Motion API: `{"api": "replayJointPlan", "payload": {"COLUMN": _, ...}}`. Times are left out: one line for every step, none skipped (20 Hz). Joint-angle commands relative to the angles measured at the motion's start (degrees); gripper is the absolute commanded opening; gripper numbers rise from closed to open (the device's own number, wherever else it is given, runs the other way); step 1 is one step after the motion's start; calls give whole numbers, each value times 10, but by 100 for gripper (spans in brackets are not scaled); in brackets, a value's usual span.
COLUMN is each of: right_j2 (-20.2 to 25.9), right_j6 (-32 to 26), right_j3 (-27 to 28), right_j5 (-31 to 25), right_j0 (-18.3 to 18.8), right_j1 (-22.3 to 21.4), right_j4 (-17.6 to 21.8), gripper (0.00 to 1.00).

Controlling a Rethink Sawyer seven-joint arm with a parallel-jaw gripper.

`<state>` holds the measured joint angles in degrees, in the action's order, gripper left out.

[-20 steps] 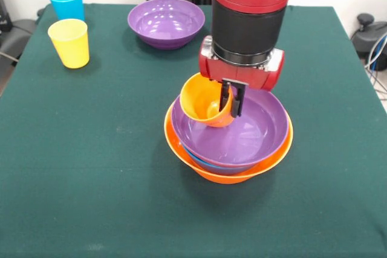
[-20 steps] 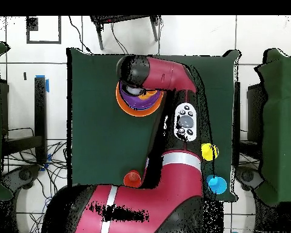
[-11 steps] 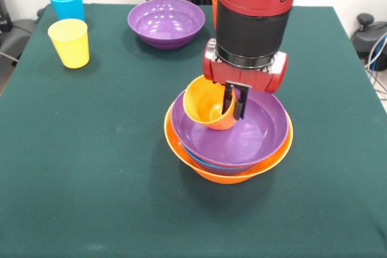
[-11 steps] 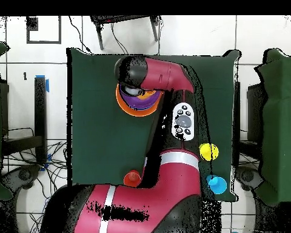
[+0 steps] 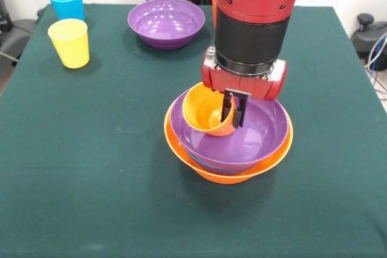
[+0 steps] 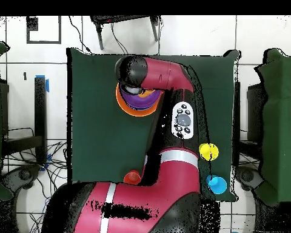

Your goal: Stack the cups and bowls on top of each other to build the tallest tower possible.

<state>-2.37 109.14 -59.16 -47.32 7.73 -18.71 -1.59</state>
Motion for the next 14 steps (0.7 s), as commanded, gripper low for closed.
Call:
{"api": "replayJointPlan", "payload": {"right_j2": 46, "right_j6": 0, "right_j3": -4, "right_j5": 31, "right_j0": -1, "right_j1": 48, "right_j4": 27, "gripper": 0}}
{"api": "replayJointPlan", "payload": {"right_j2": 46, "right_j6": 0, "right_j3": -4, "right_j5": 33, "right_j0": -1, "right_j1": 48, "right_j4": 28, "gripper": 0}}
{"api": "replayJointPlan", "payload": {"right_j2": 46, "right_j6": 0, "right_j3": -3, "right_j5": 33, "right_j0": -1, "right_j1": 49, "right_j4": 28, "gripper": 0}}
{"api": "replayJointPlan", "payload": {"right_j2": 46, "right_j6": 0, "right_j3": -2, "right_j5": 33, "right_j0": -2, "right_j1": 49, "right_j4": 29, "gripper": 0}}
{"api": "replayJointPlan", "payload": {"right_j2": 45, "right_j6": 0, "right_j3": -1, "right_j5": 32, "right_j0": -2, "right_j1": 50, "right_j4": 29, "gripper": 0}}
{"api": "replayJointPlan", "payload": {"right_j2": 45, "right_j6": 1, "right_j3": -3, "right_j5": 33, "right_j0": -2, "right_j1": 49, "right_j4": 29, "gripper": 0}}
{"api": "replayJointPlan", "payload": {"right_j2": 44, "right_j6": 1, "right_j3": -2, "right_j5": 31, "right_j0": -3, "right_j1": 49, "right_j4": 29, "gripper": 0}}
{"api": "replayJointPlan", "payload": {"right_j2": 43, "right_j6": 1, "right_j3": -2, "right_j5": 30, "right_j0": -3, "right_j1": 49, "right_j4": 30, "gripper": 0}}
{"api": "replayJointPlan", "payload": {"right_j2": 43, "right_j6": 1, "right_j3": -1, "right_j5": 28, "right_j0": -3, "right_j1": 48, "right_j4": 30, "gripper": 0}}
{"api": "replayJointPlan", "payload": {"right_j2": 41, "right_j6": 2, "right_j3": 1, "right_j5": 27, "right_j0": -4, "right_j1": 49, "right_j4": 31, "gripper": 0}}
{"api": "replayJointPlan", "payload": {"right_j2": 39, "right_j6": 3, "right_j3": 3, "right_j5": 26, "right_j0": -5, "right_j1": 50, "right_j4": 32, "gripper": 0}}
{"api": "replayJointPlan", "payload": {"right_j2": 38, "right_j6": 4, "right_j3": 5, "right_j5": 25, "right_j0": -6, "right_j1": 50, "right_j4": 33, "gripper": 0}}
{"api": "replayJointPlan", "payload": {"right_j2": 36, "right_j6": 6, "right_j3": 6, "right_j5": 24, "right_j0": -7, "right_j1": 51, "right_j4": 34, "gripper": 0}}
{"api": "replayJointPlan", "payload": {"right_j2": 34, "right_j6": 8, "right_j3": 9, "right_j5": 23, "right_j0": -9, "right_j1": 52, "right_j4": 35, "gripper": 0}}
